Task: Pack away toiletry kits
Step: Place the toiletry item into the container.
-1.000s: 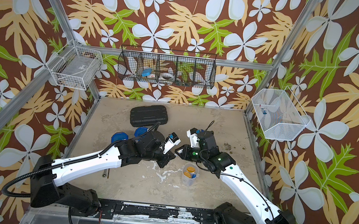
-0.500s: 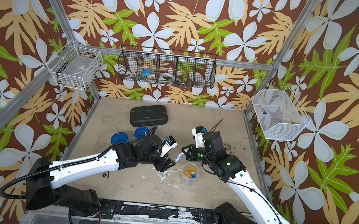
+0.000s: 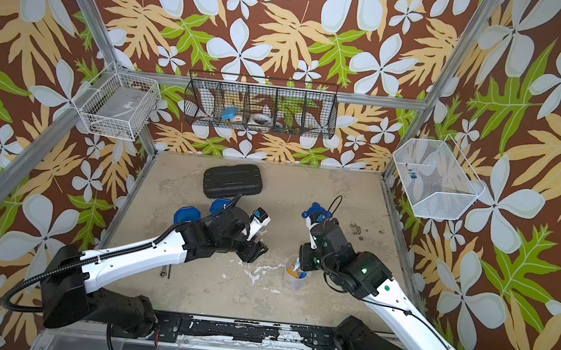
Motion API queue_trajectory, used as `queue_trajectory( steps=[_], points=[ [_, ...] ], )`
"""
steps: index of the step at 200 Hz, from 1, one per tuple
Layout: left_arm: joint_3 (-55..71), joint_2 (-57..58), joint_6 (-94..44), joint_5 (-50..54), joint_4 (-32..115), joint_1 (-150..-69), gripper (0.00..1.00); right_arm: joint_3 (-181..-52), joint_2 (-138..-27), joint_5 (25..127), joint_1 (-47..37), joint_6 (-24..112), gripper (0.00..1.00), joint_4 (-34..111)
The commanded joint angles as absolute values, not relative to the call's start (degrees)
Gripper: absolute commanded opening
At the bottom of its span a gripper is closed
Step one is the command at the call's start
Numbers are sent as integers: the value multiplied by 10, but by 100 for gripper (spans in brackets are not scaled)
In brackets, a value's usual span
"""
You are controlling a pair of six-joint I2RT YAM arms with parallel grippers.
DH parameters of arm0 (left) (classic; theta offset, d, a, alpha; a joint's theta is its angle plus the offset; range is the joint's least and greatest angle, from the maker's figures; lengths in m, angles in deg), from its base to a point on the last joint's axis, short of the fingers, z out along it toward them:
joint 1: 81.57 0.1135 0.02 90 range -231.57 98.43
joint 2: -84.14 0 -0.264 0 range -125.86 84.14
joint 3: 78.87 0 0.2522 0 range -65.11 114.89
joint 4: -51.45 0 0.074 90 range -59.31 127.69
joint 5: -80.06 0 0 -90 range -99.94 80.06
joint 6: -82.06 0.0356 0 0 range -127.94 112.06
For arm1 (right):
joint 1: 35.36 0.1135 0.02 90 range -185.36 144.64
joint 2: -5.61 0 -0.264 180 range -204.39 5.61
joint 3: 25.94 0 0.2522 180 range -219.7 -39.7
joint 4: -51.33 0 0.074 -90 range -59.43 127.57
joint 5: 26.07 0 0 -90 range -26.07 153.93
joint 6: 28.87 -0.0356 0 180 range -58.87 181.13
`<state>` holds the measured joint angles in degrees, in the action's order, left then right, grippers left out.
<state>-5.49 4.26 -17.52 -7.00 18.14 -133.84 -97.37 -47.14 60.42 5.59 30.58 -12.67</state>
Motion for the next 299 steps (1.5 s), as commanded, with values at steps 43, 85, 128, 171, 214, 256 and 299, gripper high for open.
queue_trajectory(
  steps=[43, 85, 128, 171, 214, 256, 299],
  points=[
    [-50, 43, -172, -79, 177, -1335, 64, -955, -481, 509, 91, 284, 0, -160],
    [-41, 36, -171, -78, 178, -1335, 64, -935, -486, 517, 97, 283, 0, -129],
    [-42, 34, -167, -85, 176, -1334, 64, -909, -477, 533, 100, 280, 1, -118],
    [-47, 33, -167, -84, 180, -1333, 64, -896, -471, 541, 100, 273, 16, -110],
    [-47, 33, -164, -85, 179, -1333, 64, -903, -461, 534, 100, 271, 38, -112],
    [-46, 34, -162, -84, 179, -1333, 64, -932, -463, 517, 100, 270, 40, -118],
    [-42, 34, -178, -63, 184, -1332, 64, -971, -496, 514, 65, 286, 63, -109]
  ],
)
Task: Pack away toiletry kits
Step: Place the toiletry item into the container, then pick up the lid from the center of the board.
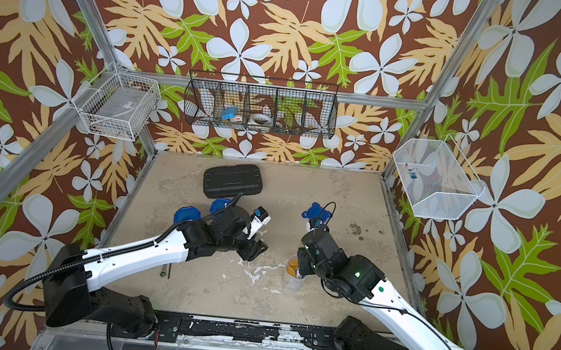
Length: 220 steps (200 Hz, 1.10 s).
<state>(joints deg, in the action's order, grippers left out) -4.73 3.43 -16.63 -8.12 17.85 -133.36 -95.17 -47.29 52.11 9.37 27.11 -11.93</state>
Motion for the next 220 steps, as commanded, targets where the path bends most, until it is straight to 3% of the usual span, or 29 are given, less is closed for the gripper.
queue_trajectory(
  steps=[1, 15, 26, 32, 36, 39, 73, 119, 161, 220],
  points=[
    [-42, 34, -178, -62, 185, -1332, 64, -971, -498, 516, 62, 288, 63, -109],
    [-40, 35, -193, -52, 188, -1332, 66, -986, -527, 550, 3, 319, 72, -108],
    [-40, 35, -204, -42, 193, -1332, 74, -996, -553, 583, -51, 349, 78, -101],
    [-40, 35, -211, -39, 194, -1332, 79, -1002, -568, 597, -80, 366, 87, -96],
    [-40, 35, -214, -37, 194, -1332, 81, -1006, -578, 604, -96, 378, 98, -93],
    [-40, 35, -217, -36, 195, -1332, 83, -1010, -586, 608, -109, 386, 100, -90],
    [-34, 31, -238, -39, 178, -1332, 100, -1051, -697, 620, -197, 466, 100, -47],
    [-30, 35, -273, -24, 164, -1332, 100, -1153, -881, 662, -263, 518, 100, -12],
    [-35, 43, -290, -18, 147, -1333, 100, -1297, -1040, 698, -273, 559, 100, -32],
    [-33, 42, -302, -26, 131, -1332, 100, -1423, -1185, 715, -296, 590, 100, -53]
  ],
)
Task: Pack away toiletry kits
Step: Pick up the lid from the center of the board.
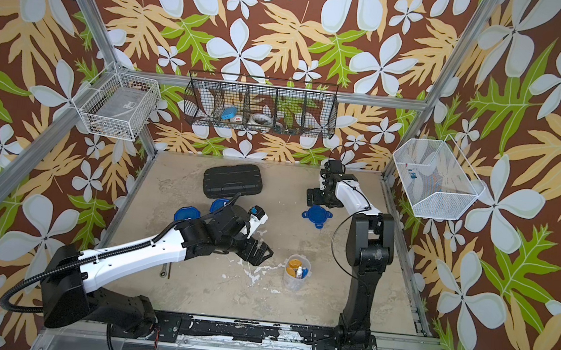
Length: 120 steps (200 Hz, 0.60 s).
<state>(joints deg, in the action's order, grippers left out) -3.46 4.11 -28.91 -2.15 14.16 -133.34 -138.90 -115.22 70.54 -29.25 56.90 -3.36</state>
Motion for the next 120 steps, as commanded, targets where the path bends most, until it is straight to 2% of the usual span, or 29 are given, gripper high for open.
queue_trajectory(
  steps=[1, 55, 120],
  points=[
    [-33, 41, -302, -25, 131, -1332, 100, -1424, -1187, 715, -296, 590, 100, -54],
    [-27, 19, -291, -23, 130, -1331, 100, -1488, -1261, 757, -295, 620, 100, -73],
    [-16, -1, -275, -10, 145, -1316, 100, -1394, -1220, 747, -292, 606, 100, -52]
  ],
)
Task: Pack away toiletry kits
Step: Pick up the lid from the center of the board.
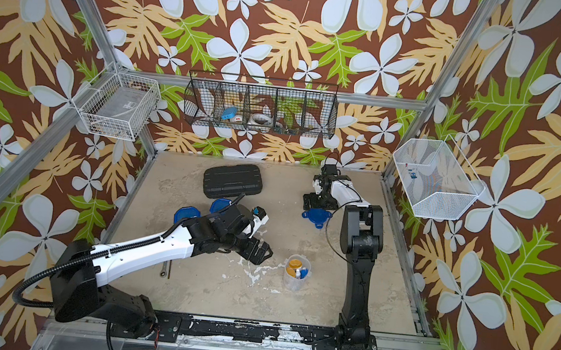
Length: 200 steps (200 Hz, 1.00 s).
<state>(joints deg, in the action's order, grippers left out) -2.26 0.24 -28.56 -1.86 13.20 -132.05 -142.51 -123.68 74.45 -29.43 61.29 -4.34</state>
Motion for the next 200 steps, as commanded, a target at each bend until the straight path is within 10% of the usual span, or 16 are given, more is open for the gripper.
queue_trajectory(
  steps=[1, 200],
  points=[
    [-16, -2, -275, -10, 146, -1316, 100, -1393, -1219, 746, -292, 606, 100, -52],
    [-41, 27, -270, -25, 145, -1309, 100, -1251, -1153, 641, -236, 593, 87, -20]
  ],
)
